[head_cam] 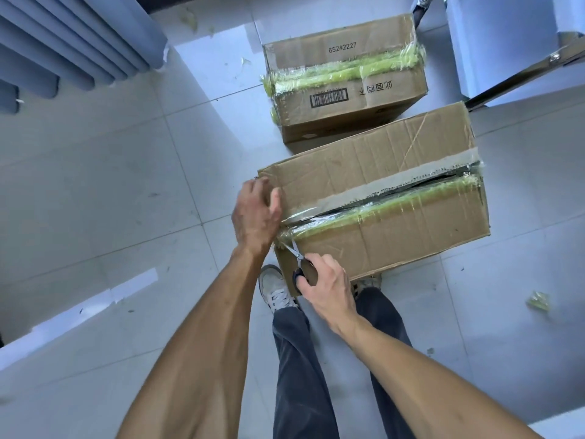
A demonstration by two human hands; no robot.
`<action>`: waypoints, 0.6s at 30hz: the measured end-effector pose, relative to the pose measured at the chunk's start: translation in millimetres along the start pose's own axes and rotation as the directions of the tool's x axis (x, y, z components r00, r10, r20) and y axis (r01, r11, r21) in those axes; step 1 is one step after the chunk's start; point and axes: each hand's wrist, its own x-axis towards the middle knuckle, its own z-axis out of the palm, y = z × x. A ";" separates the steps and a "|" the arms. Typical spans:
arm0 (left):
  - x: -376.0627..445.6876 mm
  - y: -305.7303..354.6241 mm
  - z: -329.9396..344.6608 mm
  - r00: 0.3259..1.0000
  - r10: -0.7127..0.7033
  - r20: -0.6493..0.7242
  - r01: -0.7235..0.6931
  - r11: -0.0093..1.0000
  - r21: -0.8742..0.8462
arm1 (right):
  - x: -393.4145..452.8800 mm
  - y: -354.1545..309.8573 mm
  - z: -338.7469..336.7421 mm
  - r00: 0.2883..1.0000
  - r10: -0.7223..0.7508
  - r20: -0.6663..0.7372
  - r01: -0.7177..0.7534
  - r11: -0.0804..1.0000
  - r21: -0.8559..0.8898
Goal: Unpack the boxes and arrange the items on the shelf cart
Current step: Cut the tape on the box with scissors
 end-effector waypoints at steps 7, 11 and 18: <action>-51.7 -56.6 11.2 0.681 -0.705 0.196 0.732 0.652 -0.198 | -5.9 -14.3 11.8 0.997 0.073 -0.034 -0.068 0.988 0.139; -78.6 -76.1 24.0 0.629 -0.729 0.270 0.775 0.613 -0.153 | -3.6 -12.7 13.5 0.996 0.081 -0.029 -0.072 0.972 0.224; -80.3 -73.7 40.3 0.601 -0.703 0.380 0.799 0.540 -0.263 | 16.5 -20.6 12.1 0.994 0.061 -0.094 -0.029 0.951 0.309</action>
